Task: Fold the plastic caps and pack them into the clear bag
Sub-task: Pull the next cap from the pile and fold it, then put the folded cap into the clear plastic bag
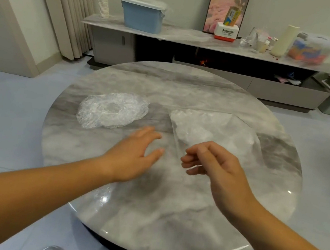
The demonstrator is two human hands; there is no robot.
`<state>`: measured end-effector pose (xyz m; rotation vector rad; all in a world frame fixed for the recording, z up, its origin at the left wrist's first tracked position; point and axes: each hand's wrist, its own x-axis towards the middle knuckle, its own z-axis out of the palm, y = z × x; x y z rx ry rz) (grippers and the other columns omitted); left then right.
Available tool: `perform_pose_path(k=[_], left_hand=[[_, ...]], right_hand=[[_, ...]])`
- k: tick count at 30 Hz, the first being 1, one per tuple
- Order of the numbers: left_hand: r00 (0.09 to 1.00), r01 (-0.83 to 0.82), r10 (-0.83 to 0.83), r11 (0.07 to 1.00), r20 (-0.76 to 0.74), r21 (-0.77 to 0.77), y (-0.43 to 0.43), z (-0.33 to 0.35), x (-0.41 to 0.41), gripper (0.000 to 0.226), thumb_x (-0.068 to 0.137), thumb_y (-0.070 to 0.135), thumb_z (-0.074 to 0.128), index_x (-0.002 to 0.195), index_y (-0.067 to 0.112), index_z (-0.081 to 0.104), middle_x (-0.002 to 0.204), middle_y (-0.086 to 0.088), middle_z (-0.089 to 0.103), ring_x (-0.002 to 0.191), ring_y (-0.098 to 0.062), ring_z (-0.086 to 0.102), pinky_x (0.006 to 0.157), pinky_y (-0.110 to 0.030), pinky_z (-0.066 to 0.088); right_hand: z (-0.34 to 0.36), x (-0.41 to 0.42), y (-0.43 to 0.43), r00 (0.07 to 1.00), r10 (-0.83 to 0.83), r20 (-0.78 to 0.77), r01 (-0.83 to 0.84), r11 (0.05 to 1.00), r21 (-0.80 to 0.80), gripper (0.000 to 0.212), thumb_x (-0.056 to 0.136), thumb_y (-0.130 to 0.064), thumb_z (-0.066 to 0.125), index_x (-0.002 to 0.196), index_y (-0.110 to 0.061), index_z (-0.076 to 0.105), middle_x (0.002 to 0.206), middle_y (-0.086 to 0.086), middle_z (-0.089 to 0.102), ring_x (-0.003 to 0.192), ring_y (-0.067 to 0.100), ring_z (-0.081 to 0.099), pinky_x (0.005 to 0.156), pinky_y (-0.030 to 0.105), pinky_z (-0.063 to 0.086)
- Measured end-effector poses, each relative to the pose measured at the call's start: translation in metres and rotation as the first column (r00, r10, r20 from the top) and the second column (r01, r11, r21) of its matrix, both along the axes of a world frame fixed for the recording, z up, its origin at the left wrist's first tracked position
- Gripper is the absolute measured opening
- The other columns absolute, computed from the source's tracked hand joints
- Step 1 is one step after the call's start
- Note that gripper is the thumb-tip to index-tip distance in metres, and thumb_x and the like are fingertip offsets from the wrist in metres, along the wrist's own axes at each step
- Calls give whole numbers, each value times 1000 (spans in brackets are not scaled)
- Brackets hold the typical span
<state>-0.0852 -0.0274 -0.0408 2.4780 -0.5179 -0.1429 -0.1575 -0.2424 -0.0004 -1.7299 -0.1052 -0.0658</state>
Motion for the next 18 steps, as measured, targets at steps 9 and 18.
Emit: perform_pose_path(k=[9,18], left_hand=[[947,-263,315,872,-61,412,95,-36,39,64,102,59,23,148,18,43,169,-5,1,155,-21,-2,123,-40,3],[933,-333,360,850,12,408,112,-43,44,37,103,51,33,92,19,48,110,4,43,125,-25,43,105,-40,29]], right_hand=[[-38,-9,45,903,302,-305,-405,834,-375,31,101,-53,46,119,-38,65,120,-24,61,113,-9,55,97,11,42],[-60,3,36,944,231,-236,-320,819,-477,21,103,-41,48,107,-33,67,110,-17,64,105,-5,57,89,10,42]])
